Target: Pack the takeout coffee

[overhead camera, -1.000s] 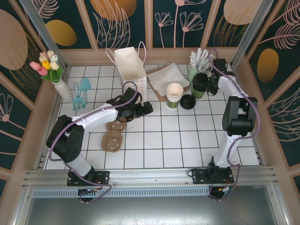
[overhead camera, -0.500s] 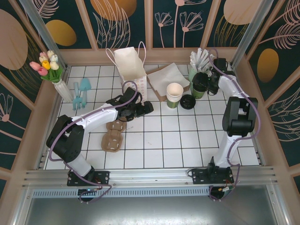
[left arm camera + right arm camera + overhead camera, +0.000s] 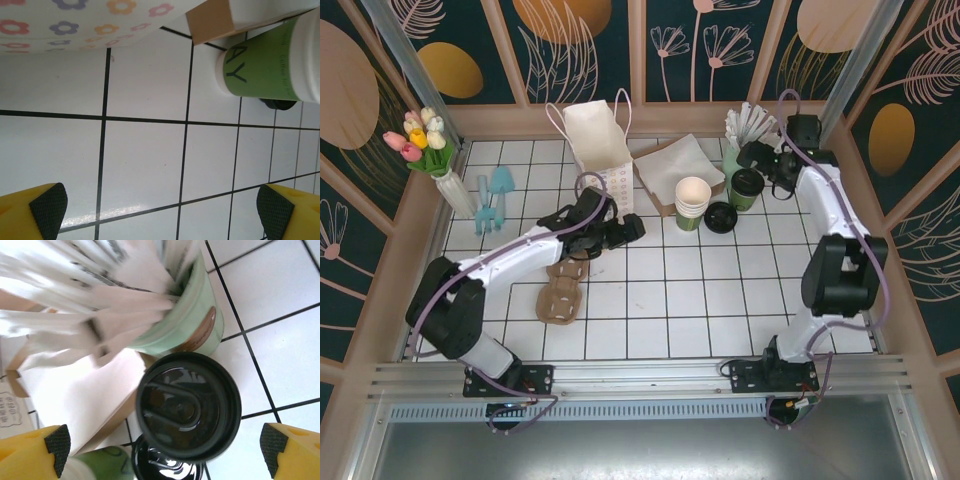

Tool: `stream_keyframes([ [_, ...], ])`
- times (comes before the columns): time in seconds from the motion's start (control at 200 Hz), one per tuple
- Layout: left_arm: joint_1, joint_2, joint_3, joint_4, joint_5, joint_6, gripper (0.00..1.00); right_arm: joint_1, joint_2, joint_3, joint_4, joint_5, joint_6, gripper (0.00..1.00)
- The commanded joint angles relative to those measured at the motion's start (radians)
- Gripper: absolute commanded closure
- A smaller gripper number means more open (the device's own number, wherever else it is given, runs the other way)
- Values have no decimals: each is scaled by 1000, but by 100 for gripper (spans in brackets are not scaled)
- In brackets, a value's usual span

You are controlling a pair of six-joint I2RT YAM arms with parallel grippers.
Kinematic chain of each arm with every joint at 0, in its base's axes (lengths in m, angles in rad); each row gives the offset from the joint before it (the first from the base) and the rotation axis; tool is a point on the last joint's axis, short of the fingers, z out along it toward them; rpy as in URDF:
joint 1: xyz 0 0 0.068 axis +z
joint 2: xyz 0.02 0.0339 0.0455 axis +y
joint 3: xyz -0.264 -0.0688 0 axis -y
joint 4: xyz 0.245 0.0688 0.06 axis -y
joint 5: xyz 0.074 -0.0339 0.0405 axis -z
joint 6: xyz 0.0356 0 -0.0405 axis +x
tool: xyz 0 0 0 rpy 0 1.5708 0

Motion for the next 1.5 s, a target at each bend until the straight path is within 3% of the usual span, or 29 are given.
stream_keyframes([
  [0.0,0,-86,-29,-43,-91,2,1,30,-122,-65,28,43,13,1],
  [0.16,3,-175,-59,-151,-245,-35,2,82,-313,-226,156,91,39,1],
  [0.4,30,-264,-79,-287,-428,-83,1,237,-576,-479,440,30,-22,1],
  [0.465,50,-282,-72,-282,-426,-56,2,282,-613,-514,491,6,-45,1],
  [0.54,82,-290,15,-242,-317,5,2,325,-624,-526,528,-28,-41,1],
  [0.616,84,-272,143,-255,-284,44,2,377,-609,-526,563,-72,-38,1],
  [0.776,90,-216,370,-362,-383,77,2,527,-538,-511,624,-81,-150,2],
  [0.926,122,-200,431,-407,-447,88,1,687,-421,-497,659,-160,-303,2],
  [1.041,205,-241,371,-374,-405,85,1,856,-302,-507,687,-123,-474,3],
  [1.151,282,-283,258,-368,-404,70,1,970,-146,-455,661,-117,-538,4],
  [1.286,379,-318,37,-359,-354,15,2,1006,0,-400,662,-106,-445,5],
  [1.496,461,-337,-265,-283,-418,-76,1,1007,75,-381,652,44,-293,3],
])
